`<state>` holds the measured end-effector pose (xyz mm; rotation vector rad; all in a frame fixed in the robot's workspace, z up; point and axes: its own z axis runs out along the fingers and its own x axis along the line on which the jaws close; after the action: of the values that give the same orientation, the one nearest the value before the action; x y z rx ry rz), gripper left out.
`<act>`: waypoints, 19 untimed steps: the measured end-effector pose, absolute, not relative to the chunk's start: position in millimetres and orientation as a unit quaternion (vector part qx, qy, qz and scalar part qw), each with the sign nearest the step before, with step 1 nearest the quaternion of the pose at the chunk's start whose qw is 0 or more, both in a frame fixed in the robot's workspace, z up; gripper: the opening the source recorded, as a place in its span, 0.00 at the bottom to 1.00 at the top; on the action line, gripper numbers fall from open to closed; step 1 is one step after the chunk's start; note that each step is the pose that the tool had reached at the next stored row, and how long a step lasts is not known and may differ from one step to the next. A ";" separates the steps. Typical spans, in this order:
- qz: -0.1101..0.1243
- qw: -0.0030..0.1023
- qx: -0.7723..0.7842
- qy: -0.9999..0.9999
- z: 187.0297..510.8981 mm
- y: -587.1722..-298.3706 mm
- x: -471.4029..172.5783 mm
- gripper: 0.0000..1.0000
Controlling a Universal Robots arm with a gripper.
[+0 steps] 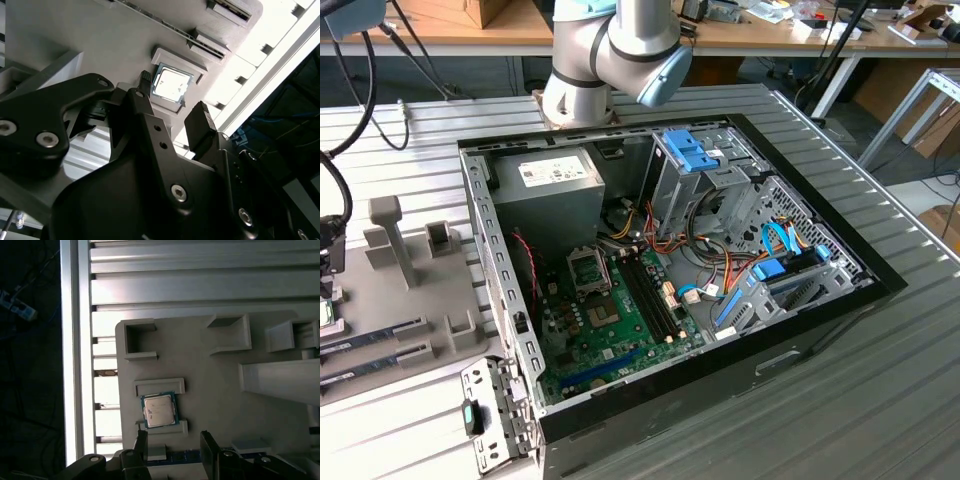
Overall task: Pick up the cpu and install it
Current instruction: 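Pick up the cpu and move it towards the insertion slot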
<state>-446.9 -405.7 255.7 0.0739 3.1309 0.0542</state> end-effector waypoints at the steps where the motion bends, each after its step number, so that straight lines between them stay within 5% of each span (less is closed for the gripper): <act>1: 0.017 0.005 0.023 1.000 254.8 -405.7 -446.9 0.54; 19: 0.017 0.005 0.018 1.000 246.1 -405.7 -446.9 0.54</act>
<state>-446.9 -405.7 246.1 0.0549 3.1315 0.0543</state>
